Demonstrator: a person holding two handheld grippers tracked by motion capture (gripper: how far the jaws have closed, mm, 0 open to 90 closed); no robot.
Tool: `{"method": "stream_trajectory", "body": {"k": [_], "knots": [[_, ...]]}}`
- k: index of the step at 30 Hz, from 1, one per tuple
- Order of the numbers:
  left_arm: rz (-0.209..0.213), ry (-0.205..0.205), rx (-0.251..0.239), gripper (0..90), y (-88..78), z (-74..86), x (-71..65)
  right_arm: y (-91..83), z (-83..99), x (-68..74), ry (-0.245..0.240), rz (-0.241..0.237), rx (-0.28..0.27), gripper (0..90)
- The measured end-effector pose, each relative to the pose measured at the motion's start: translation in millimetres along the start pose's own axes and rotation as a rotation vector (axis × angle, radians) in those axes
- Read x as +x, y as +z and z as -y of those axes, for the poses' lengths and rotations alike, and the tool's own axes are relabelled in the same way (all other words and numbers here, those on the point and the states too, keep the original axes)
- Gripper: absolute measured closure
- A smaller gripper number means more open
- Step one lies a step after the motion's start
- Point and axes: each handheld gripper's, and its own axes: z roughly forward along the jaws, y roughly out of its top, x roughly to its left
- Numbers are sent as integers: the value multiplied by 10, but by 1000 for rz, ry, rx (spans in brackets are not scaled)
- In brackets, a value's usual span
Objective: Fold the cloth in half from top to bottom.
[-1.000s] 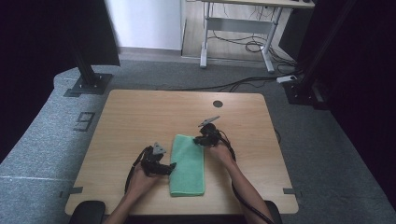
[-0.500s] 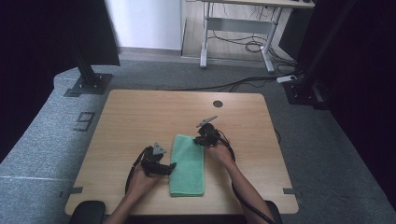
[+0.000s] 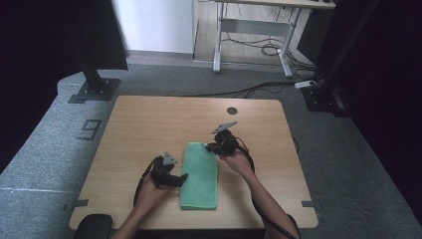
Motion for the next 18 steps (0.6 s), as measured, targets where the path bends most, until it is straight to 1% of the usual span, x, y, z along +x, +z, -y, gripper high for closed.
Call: {"method": "stream_trajectory", "body": {"k": [9,13,14,18], "knots": [[-2,1,2,140,-1,-1,-1,-326,2,200,-37,-42,-53,821],[-3,0,2,140,0,-2,-2,-459,60,288,-43,-64,-68,821],[-3,0,2,139,1,-2,-3,-512,101,331,-44,-75,-73,821],[-4,0,2,139,1,-2,-3,-573,166,397,-47,-93,-81,821]]}}
